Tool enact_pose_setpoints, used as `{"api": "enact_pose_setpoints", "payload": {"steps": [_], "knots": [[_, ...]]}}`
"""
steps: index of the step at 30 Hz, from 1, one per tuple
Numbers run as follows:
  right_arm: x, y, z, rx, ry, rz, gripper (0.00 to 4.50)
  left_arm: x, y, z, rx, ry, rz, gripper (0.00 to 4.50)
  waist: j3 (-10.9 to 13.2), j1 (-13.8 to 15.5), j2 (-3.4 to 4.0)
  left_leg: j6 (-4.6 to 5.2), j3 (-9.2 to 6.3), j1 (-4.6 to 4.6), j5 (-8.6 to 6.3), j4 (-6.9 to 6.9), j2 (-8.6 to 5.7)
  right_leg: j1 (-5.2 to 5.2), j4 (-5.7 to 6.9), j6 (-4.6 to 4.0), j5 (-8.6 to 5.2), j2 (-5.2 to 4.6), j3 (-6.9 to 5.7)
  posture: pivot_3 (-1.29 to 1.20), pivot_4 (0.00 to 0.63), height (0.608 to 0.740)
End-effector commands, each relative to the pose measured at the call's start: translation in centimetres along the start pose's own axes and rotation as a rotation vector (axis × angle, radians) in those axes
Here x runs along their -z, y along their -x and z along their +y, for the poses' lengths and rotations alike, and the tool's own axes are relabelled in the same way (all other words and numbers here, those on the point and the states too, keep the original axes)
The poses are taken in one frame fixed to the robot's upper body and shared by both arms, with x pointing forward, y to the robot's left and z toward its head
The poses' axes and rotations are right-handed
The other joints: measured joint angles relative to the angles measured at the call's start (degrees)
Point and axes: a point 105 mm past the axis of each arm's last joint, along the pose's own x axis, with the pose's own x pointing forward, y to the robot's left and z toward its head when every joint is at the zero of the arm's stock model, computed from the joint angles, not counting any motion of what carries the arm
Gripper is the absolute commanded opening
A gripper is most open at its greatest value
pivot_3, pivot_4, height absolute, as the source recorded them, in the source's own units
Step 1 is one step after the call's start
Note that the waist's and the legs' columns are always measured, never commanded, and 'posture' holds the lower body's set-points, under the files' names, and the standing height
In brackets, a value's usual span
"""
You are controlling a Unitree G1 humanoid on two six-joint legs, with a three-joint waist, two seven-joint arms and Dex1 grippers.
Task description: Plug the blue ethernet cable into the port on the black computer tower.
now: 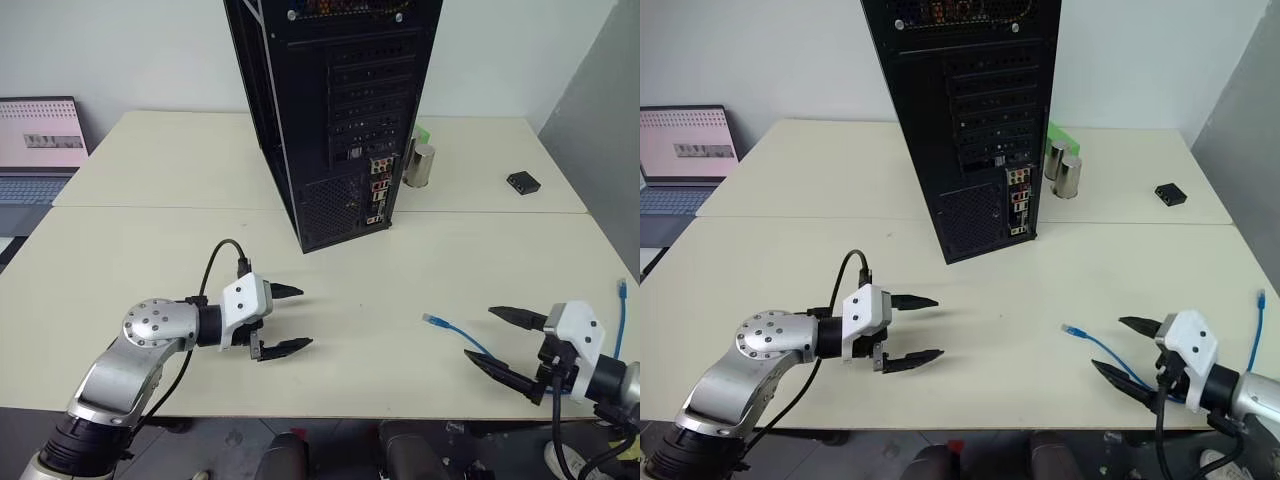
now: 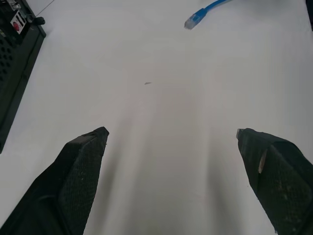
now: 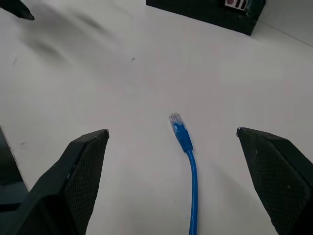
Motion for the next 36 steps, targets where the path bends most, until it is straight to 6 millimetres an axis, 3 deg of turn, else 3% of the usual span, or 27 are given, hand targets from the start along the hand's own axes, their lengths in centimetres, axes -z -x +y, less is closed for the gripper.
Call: {"api": "enact_pose_setpoints", "payload": {"steps": [1, 16, 19, 30, 36], "knots": [[-0.3, -1.2, 0.2, 0.014, 0.017, 0.014, 4.44, -1.1, 0.0, -1.8, 0.112, -0.038, -0.015, 4.5, -0.01, -0.02, -0.02, 0.0, 0.0, 0.0, 0.0, 0.0, 0.01, 0.0, 0.0, 0.0, 0.0, 0.0, 0.0, 0.0, 0.15, 0.74], [3.9, -4.6, -1.3, 0.023, -0.052, 0.1, 4.44, -1.3, -0.7, -2.8, 0.183, -0.065, -0.019, 4.5, -0.01, -0.04, -0.03, 0.0, 0.01, 0.01, 0.0, 0.01, -0.01, -0.01, 0.0, -0.03, 0.01, 0.0, 0.01, 0.0, 0.15, 0.74], [4.3, -5.0, -1.4, -0.004, -0.049, 0.108, 3.96, -1.3, -0.8, -2.8, 0.186, -0.068, -0.02, 4.5, -0.01, -0.04, -0.02, 0.0, 0.01, 0.02, 0.0, 0.01, 0.01, -0.01, 0.0, -0.03, 0.01, 0.02, 0.0, 0.0, 0.15, 0.74], [5.5, -5.6, -2.2, -0.04, 0.021, 0.164, 1.43, -1.0, -1.1, -3.0, 0.195, -0.071, -0.02, 4.5, -0.01, -0.05, -0.03, 0.0, 0.0, 0.02, 0.0, 0.01, 0.0, 0.0, 0.01, -0.05, 0.03, 0.01, 0.0, 0.0, 0.15, 0.74], [4.0, -6.3, -2.2, -0.065, 0.076, 0.12, 0.12, -0.7, -1.5, -2.3, 0.175, -0.086, -0.008, 4.5, -0.01, -0.04, -0.03, 0.0, 0.0, 0.04, 0.0, 0.03, 0.0, 0.01, 0.02, -0.06, 0.04, 0.01, -0.01, 0.0, 0.15, 0.74]]}}
